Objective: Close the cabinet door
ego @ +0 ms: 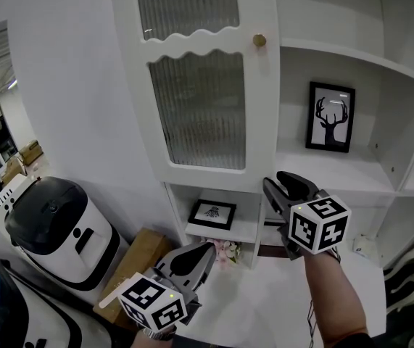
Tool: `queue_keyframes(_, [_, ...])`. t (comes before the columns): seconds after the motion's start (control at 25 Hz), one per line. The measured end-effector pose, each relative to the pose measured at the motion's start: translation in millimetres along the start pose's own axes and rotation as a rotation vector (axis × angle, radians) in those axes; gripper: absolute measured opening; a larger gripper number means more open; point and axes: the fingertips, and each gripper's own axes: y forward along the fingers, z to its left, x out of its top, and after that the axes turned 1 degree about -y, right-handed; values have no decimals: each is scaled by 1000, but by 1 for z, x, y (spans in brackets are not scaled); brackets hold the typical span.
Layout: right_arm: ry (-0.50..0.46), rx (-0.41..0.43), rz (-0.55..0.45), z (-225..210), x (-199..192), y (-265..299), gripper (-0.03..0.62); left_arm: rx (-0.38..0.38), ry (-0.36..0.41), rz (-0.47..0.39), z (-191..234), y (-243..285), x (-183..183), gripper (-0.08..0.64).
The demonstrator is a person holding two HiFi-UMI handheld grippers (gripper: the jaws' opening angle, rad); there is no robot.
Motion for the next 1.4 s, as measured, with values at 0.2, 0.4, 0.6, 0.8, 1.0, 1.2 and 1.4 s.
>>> queue_keyframes(0.2, [7,4,5,-6,-1,6,143,9,-5,-2,3,1,1,5])
queue_keyframes(0.4, [12,22,2,-4,-1,7,143,18,-9,-6,4,1,0,5])
queue_keyframes(0.6, [13,26,5,-5,-2,6,141,28,-14,-7,0,2,-1,5])
queue_keyframes(0.8, [5,1,36,-11,-9,-3,131,42,-15,-12,-7,-5,-1,5])
queue_keyframes(1.0, [-13,-53,29,-27,-17,-30,17,64,-21,-18,-15,-7,-3,5])
queue_keyframes(1.2, [47,79,6,-6,-16,-66,12,73,-23,-22,-36,-2,-3,5])
queue_keyframes(1.4, [7,168,-21,15,-5,-110,9,81,-12,-26,-67,5,-1,5])
